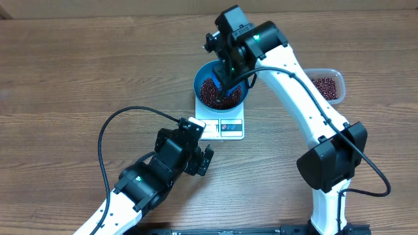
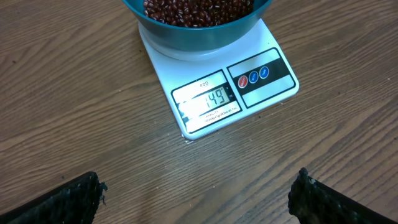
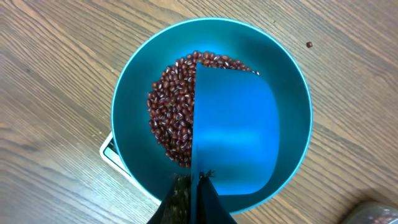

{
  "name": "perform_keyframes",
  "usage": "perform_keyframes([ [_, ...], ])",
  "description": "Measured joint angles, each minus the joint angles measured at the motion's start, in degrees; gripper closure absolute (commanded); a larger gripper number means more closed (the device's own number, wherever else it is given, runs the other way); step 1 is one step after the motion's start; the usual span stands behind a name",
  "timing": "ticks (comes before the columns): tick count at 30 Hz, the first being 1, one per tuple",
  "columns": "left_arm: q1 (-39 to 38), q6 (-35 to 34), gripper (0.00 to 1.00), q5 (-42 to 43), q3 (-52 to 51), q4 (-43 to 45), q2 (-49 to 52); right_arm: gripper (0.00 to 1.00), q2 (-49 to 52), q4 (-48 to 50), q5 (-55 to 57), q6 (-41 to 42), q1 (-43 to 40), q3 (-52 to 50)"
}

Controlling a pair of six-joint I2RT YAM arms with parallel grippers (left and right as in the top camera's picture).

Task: Scoop item into bowl and weigh 150g on scale
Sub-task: 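Lift the blue scoop and carry it right to the bean tub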

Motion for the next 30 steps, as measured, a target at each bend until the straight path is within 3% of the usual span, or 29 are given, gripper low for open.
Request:
perform_keyframes([
  [11, 0.0, 0.0, 0.0, 0.0, 0.0, 0.0, 0.0, 0.96, 0.0, -0.57, -6.05, -1.05, -3.23, 0.0],
  [30, 0.0, 0.0, 0.01, 0.0, 0.0, -0.02, 0.0, 0.96, -0.02, -0.83, -6.71, -1.27, -3.21, 0.0],
])
